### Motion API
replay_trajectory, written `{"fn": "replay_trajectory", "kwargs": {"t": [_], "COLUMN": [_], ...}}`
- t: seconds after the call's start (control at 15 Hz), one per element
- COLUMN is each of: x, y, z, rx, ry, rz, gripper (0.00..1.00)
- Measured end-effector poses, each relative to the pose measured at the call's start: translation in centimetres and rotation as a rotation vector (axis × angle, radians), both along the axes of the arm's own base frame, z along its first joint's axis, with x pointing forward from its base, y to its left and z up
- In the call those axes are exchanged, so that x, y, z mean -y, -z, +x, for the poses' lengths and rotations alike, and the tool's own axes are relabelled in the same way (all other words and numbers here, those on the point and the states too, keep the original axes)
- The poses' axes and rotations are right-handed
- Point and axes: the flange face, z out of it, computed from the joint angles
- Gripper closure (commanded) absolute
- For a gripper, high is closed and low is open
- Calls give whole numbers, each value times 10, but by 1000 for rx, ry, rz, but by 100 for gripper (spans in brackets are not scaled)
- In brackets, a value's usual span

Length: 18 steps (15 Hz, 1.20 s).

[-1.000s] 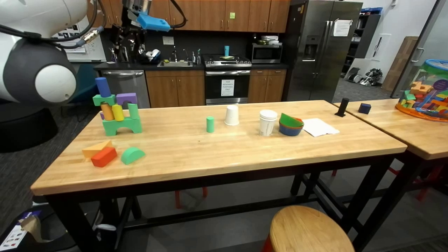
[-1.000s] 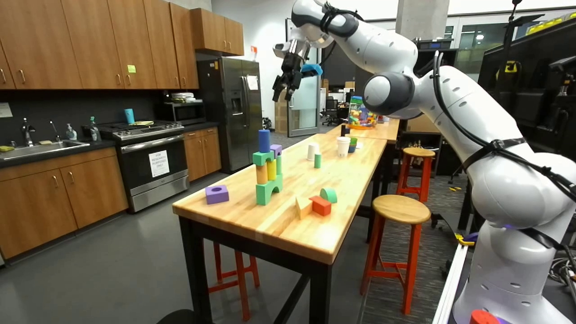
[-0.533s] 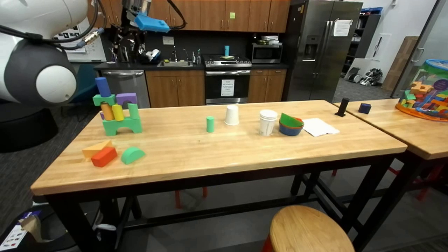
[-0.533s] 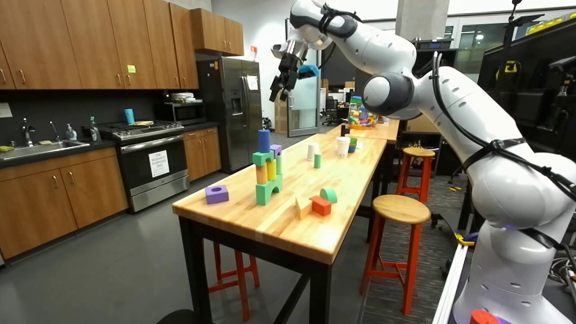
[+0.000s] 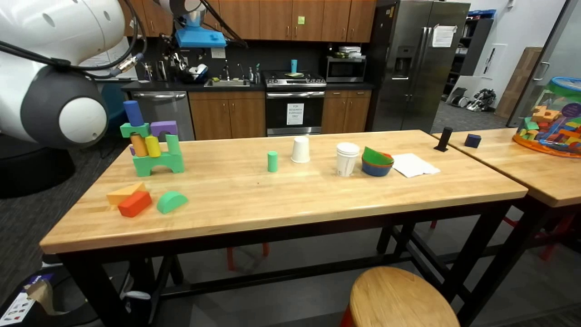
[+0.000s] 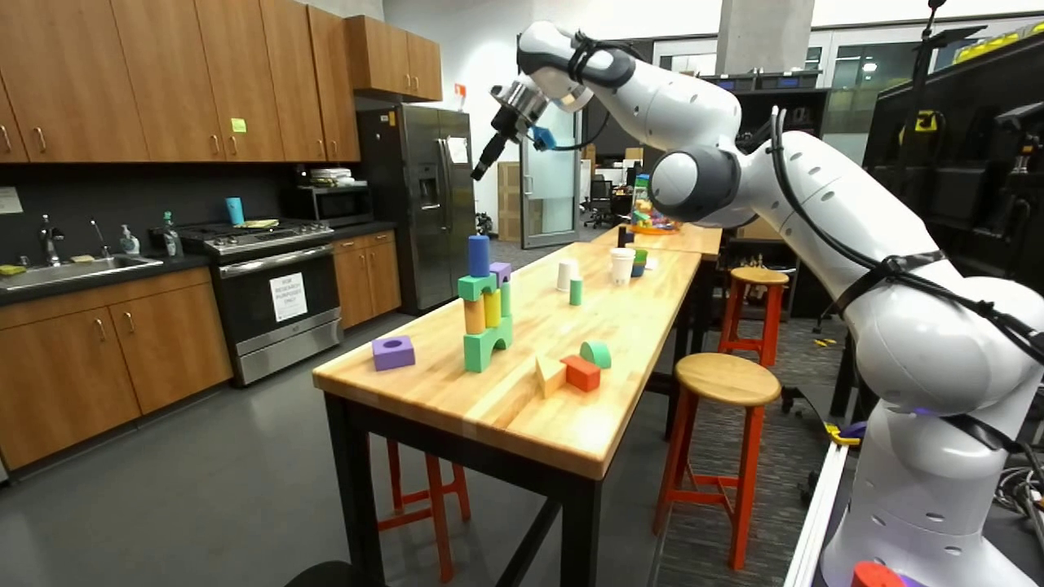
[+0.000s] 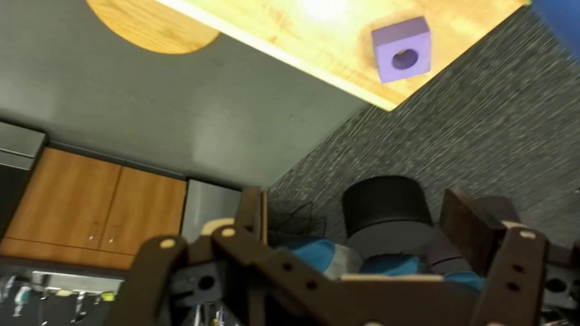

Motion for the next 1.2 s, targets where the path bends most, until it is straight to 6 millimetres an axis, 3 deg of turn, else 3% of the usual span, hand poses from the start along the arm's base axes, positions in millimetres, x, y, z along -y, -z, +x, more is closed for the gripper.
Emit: {"fn": "replay_trajectory", "kwargs": {"t": [0.73, 1.2], "x": [50, 41], "y": [-30, -21], "z": [23, 32], "rx": [304, 312], "ry": [537, 620], "rz": [117, 59], "gripper": [0, 0]}}
